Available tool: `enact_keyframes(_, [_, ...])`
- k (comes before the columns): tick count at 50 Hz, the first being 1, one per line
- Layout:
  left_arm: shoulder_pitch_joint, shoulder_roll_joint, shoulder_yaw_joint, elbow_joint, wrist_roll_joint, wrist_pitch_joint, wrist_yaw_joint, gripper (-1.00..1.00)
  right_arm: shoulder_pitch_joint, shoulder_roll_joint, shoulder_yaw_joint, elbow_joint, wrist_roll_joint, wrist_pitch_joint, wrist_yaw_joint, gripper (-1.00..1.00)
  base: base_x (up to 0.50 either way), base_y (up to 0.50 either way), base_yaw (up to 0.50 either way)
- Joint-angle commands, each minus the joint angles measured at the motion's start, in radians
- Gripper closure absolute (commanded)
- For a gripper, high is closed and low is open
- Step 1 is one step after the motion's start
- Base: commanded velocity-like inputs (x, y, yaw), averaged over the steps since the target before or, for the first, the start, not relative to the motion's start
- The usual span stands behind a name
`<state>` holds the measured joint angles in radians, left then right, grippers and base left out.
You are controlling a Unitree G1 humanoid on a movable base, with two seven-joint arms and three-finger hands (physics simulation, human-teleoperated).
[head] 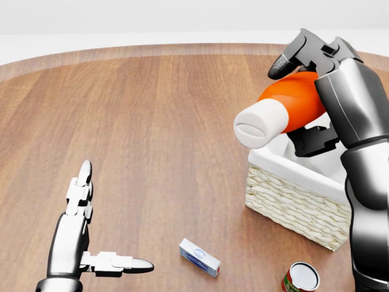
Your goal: Pick up the ketchup, and put it in the basket.
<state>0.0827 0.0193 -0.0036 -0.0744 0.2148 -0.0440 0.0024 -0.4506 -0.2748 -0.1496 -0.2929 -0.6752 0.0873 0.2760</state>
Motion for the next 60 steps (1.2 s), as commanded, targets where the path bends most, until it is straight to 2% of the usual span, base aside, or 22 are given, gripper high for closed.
enact_keyframes(1, [-0.005, 0.0, 0.001, 0.022, 0.001, -0.017, 0.003, -1.0, -0.085, -0.064, -0.03, 0.109, -0.064, 0.0, 0.002, 1.0, 0.0, 0.0, 0.0])
enact_keyframes(16, [0.0, 0.0, 0.001, 0.015, -0.002, -0.018, 0.002, -1.0, -0.183, -0.194, -0.046, 0.386, -0.131, 0.0, -0.021, 1.0, 0.0, 0.0, 0.0])
enact_keyframes(28, [-0.004, 0.001, 0.006, 0.011, -0.007, -0.011, 0.0, -1.0, -0.202, -0.209, -0.046, 0.466, -0.209, 0.0, 0.007, 1.0, 0.0, 0.0, 0.0])
enact_keyframes(40, [-0.005, 0.001, 0.004, 0.014, -0.006, -0.016, -0.001, -1.0, -0.268, -0.245, -0.029, 0.649, -0.246, 0.0, -0.04, 1.0, 0.0, 0.0, 0.0])
enact_keyframes(60, [0.008, 0.0, 0.003, -0.015, -0.008, -0.002, -0.01, -1.0, -0.319, -0.252, 0.01, 0.825, -0.342, 0.0, -0.073, 1.0, 0.0, 0.0, 0.0])
